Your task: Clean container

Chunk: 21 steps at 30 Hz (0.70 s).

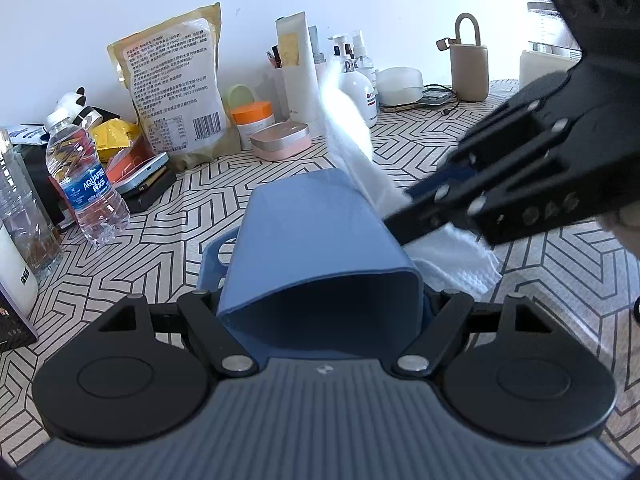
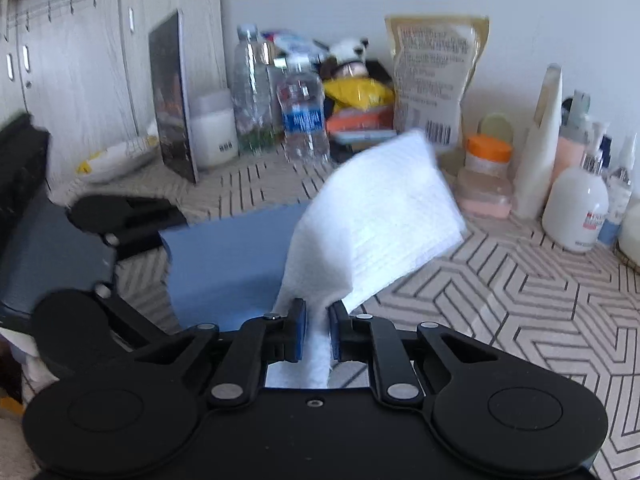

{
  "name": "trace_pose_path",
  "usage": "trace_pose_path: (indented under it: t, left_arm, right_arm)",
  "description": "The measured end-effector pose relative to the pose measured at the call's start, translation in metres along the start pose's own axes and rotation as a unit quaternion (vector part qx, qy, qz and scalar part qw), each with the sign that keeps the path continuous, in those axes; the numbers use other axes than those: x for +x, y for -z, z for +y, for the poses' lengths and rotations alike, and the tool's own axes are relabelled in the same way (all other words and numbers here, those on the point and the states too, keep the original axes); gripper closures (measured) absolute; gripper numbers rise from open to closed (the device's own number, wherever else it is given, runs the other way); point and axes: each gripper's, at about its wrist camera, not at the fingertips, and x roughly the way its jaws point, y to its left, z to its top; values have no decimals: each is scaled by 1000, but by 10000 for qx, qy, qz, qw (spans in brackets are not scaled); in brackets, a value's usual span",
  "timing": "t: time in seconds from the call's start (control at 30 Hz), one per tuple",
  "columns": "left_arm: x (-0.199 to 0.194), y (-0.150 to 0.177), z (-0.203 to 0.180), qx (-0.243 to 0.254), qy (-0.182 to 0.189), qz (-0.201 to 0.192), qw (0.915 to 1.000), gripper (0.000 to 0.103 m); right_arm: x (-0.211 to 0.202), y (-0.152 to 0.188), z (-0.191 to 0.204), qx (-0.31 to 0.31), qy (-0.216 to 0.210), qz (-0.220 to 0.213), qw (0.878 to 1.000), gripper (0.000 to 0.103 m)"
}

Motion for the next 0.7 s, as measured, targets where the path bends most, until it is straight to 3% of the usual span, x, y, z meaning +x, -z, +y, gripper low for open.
trace_pose_path:
  t: [0.2, 0.7]
  left_arm:
    - [1, 0, 1, -1, -43, 6, 10000, 25]
    - [1, -1, 1, -37, -27, 0, 10000, 25]
  right_arm:
    - [10, 2, 3, -90, 47, 234, 9997, 86]
    - [-30, -4, -2, 139, -498, -678, 9964, 86]
